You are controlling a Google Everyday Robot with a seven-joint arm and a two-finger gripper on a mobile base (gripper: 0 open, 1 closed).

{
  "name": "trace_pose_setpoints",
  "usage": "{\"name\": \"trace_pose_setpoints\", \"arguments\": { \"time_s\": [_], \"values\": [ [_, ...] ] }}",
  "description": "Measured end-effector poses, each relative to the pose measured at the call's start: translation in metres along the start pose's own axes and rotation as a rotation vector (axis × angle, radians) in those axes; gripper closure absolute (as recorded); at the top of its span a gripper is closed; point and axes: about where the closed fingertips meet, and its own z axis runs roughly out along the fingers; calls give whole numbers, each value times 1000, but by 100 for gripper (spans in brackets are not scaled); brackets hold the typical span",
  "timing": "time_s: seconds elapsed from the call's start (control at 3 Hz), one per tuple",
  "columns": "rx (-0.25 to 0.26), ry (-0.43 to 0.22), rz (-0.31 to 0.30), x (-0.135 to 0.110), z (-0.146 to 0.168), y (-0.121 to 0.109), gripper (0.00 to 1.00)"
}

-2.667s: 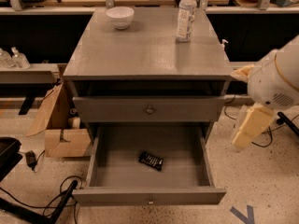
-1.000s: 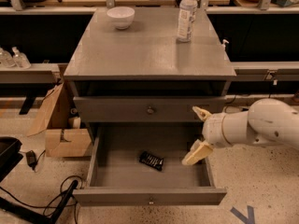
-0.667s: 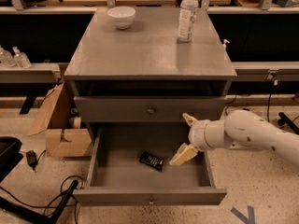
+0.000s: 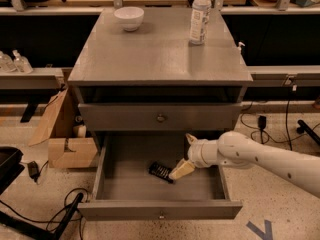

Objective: Pick rxbar chocolate from middle drawer and place on counter

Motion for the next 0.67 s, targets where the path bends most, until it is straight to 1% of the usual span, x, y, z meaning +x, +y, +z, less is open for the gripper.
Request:
{"name": "trace_pose_setpoints", "arguments": {
  "time_s": [0.33,0.67],
  "values": [
    [-34,-7,60,26,42,10,0],
    [-54,-13,90,42,83,16,0]
  ]
}}
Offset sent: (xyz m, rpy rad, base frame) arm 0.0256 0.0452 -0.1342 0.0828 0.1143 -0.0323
